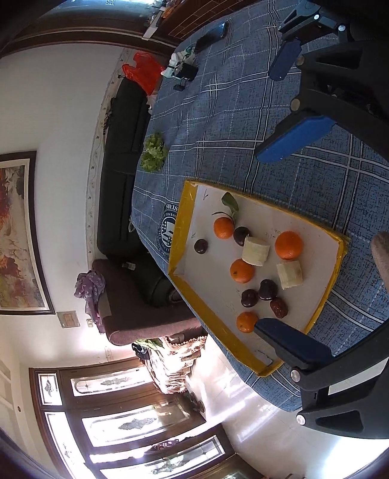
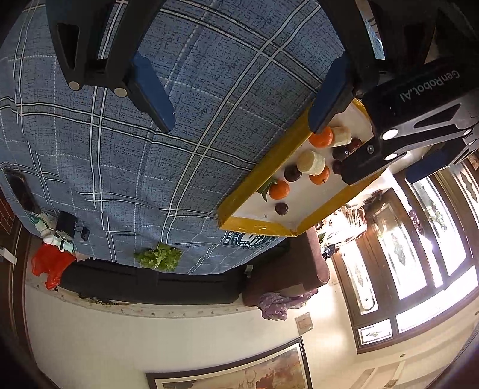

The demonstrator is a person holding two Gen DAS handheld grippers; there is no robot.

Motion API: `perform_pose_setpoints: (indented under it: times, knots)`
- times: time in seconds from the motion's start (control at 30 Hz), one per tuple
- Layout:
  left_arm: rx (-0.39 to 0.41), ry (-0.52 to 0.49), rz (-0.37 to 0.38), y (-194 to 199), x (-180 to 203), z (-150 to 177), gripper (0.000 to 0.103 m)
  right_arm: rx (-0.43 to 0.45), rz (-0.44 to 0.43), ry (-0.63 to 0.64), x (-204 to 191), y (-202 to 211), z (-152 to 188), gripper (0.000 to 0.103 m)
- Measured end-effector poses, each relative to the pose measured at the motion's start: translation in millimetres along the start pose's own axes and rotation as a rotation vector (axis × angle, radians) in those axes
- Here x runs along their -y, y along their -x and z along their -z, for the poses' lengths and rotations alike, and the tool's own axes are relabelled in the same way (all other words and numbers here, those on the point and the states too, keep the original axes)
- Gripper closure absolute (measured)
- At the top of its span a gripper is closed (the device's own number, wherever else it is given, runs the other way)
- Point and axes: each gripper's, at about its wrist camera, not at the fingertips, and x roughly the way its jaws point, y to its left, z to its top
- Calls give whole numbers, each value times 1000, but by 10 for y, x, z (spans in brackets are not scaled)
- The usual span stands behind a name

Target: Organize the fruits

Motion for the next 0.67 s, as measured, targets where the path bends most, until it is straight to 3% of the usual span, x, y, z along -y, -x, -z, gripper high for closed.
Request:
perform_pose_setpoints:
  times: [0.67]
  knots:
    - [-7,-1,-10,-69,22,22,0,-23,-19,2,-21,-101,52,9]
